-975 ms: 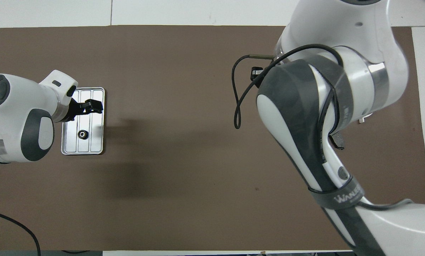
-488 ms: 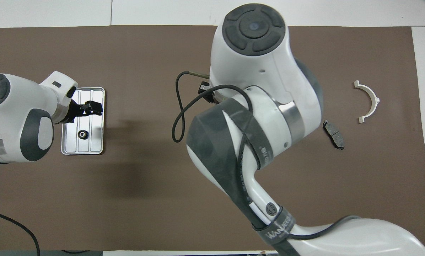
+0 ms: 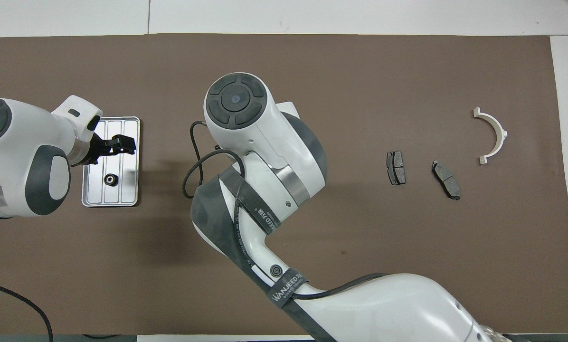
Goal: Pick bearing gear from pile to tray
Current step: 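Grasp the second black gear with the right gripper and carry it toward the tray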
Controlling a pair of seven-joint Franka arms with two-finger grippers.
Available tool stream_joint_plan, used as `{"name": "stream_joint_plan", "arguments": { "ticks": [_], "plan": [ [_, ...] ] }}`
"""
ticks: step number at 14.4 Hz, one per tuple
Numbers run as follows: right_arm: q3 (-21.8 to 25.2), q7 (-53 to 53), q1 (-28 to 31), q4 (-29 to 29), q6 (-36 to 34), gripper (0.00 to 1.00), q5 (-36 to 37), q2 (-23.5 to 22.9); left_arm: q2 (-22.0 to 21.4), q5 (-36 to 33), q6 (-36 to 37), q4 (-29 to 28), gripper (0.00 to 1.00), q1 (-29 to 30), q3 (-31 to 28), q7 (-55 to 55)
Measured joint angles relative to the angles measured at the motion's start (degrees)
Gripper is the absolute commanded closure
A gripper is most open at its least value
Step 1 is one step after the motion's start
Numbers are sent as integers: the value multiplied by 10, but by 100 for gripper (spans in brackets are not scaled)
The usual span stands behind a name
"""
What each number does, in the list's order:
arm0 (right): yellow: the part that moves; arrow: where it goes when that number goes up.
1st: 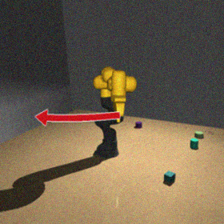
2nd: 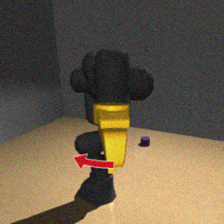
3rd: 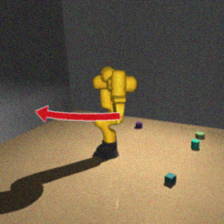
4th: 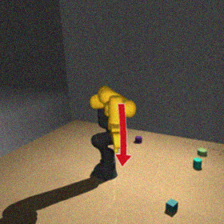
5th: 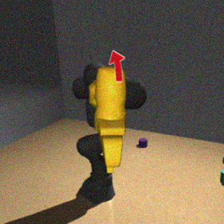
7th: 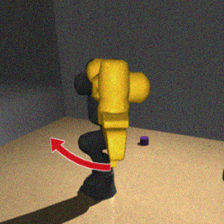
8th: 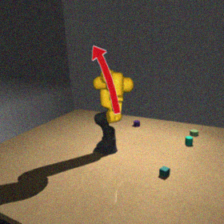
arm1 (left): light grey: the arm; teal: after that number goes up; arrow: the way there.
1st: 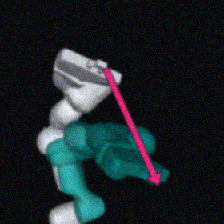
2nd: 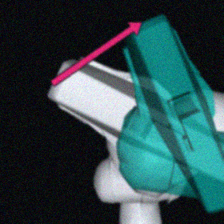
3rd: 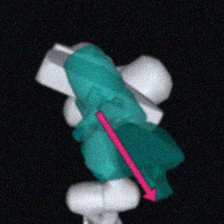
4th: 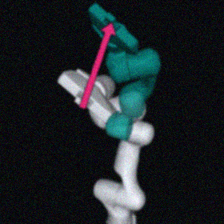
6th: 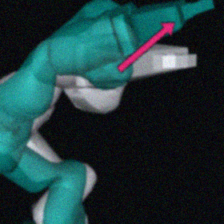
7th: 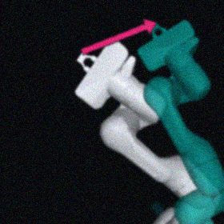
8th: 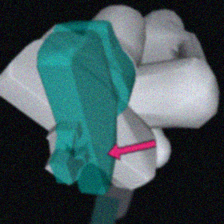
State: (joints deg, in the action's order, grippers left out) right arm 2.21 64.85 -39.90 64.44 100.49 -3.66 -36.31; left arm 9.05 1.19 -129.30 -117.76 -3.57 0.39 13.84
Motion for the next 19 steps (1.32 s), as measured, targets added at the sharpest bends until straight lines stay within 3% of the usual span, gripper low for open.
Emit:
{"name": "stream_joint_plan", "arguments": {
  "ticks": [11,19],
  "plan": [
    [5,23,-19,0,84,100,7,-107,-1,0,0,0,0,1,-1,0],
    [5,31,-23,0,103,100,16,-127,-1,0,0,0,0,0,1,0]
  ]
}}
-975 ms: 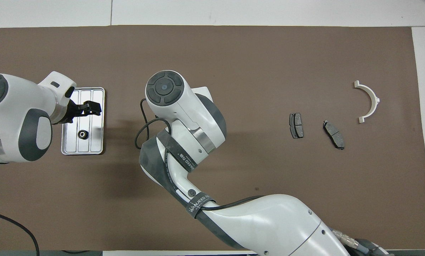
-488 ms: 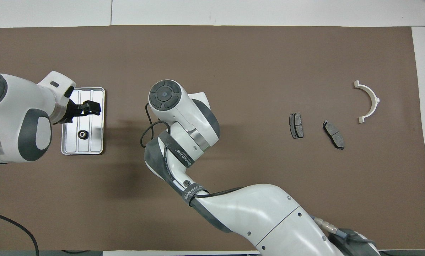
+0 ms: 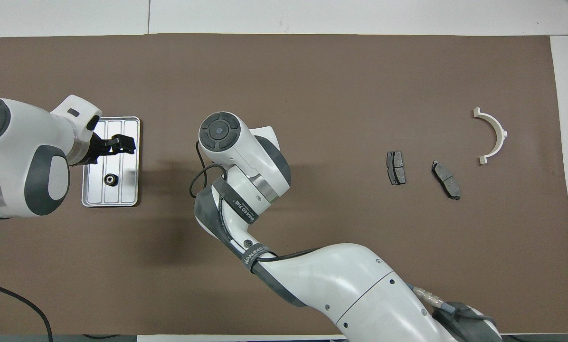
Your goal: Pick bearing gear from pile to tray
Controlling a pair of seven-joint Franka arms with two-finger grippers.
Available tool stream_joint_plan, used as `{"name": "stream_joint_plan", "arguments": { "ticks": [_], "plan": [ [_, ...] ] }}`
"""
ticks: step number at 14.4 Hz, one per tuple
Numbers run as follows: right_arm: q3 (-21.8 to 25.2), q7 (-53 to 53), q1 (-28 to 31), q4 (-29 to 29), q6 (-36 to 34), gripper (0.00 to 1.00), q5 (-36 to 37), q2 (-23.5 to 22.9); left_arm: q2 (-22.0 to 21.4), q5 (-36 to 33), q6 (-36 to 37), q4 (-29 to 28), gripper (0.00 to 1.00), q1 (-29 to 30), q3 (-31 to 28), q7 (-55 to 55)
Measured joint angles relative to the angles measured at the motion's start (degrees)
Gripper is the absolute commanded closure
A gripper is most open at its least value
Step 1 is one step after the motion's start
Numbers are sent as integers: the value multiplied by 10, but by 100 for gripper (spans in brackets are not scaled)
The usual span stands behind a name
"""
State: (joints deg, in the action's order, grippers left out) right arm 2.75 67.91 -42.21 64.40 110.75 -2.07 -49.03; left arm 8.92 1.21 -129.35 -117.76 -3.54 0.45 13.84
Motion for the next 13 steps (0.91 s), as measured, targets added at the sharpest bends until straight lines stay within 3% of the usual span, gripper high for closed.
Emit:
{"name": "stream_joint_plan", "arguments": {
  "ticks": [1,3,9,13],
  "plan": [
    [0,1,-1,0,0,89,1,0,0,0,0,0,0,0,0,0],
    [1,2,-1,0,0,0,2,0,0,0,0,1,0,0,1,0],
    [7,2,4,-16,-14,0,3,17,0,1,-2,2,0,-7,1,24],
    [7,-56,46,-35,-76,0,1,93,0,1,-11,3,0,-38,3,74]
  ]
}}
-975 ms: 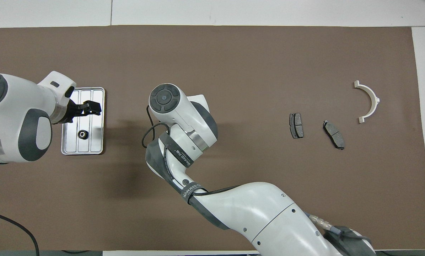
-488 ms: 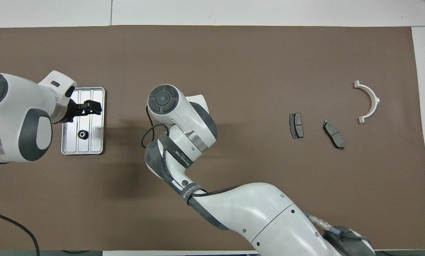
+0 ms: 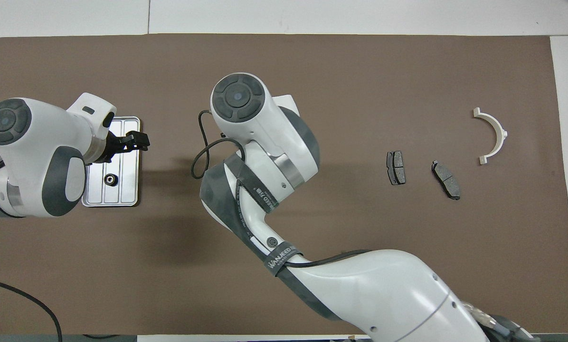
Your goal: Pick bearing gear from pile to tray
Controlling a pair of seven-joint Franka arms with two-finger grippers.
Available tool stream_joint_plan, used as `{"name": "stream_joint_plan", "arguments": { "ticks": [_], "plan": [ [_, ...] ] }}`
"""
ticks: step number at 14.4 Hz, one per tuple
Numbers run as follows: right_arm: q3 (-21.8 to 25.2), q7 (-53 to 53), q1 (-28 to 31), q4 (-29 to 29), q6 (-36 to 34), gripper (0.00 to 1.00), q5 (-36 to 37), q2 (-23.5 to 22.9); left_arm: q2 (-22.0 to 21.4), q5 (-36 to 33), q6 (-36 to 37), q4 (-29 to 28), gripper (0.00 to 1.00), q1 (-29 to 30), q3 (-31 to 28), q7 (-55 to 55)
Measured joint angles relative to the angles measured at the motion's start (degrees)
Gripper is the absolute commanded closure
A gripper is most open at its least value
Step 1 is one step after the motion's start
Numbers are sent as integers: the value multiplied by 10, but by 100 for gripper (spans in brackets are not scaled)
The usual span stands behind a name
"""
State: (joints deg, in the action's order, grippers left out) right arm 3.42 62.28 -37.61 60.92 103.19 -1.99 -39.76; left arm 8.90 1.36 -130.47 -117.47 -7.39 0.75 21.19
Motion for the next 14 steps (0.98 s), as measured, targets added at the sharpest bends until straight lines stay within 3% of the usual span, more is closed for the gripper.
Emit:
{"name": "stream_joint_plan", "arguments": {
  "ticks": [5,9,11,14],
  "plan": [
    [0,-166,90,-1,-72,0,-23,93,15,1,-8,20,0,-115,2,155],
    [16,-351,166,0,-131,0,-49,134,114,0,-11,106,2,-228,2,291],
    [35,-426,186,0,-153,0,-55,149,148,-1,-15,124,8,-244,0,299],
    [59,-509,210,15,-171,0,-57,176,159,-1,-15,123,17,-245,-5,299]
  ]
}}
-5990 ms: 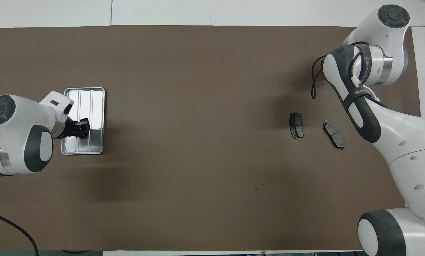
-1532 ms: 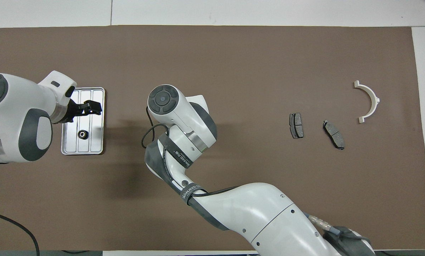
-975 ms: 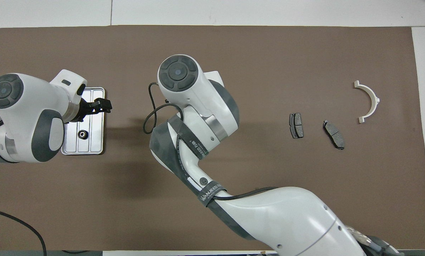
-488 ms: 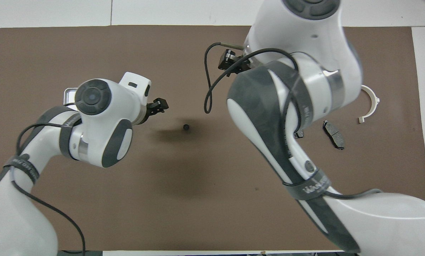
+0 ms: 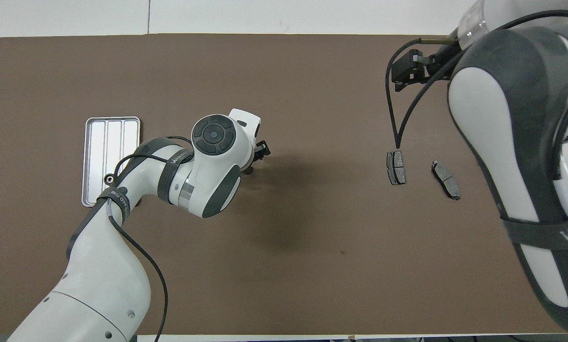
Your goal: Pick bearing gear from pile to tray
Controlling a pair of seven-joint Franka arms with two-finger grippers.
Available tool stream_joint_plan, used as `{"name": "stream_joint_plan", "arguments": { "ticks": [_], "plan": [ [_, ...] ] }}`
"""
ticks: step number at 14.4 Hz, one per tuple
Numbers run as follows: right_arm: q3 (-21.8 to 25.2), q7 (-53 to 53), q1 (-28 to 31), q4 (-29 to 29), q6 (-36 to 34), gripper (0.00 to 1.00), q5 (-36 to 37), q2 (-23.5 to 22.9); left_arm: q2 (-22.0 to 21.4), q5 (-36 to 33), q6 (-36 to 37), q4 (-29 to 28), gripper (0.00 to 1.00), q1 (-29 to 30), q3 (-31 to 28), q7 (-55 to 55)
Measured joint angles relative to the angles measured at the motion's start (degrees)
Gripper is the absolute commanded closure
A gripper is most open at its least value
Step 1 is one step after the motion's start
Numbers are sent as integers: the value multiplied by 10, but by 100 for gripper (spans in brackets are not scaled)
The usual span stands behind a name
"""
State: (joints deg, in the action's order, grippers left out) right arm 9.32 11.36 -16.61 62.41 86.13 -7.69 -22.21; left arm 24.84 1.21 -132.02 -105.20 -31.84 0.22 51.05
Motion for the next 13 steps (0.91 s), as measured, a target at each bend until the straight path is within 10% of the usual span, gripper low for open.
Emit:
{"name": "stream_joint_plan", "arguments": {
  "ticks": [6,13],
  "plan": [
    [12,-102,52,112,-1,0,2,82,0,0,0,-2,42,0,-2,0],
    [14,-126,68,244,39,0,46,172,0,0,0,-2,43,-14,1,24]
  ]
}}
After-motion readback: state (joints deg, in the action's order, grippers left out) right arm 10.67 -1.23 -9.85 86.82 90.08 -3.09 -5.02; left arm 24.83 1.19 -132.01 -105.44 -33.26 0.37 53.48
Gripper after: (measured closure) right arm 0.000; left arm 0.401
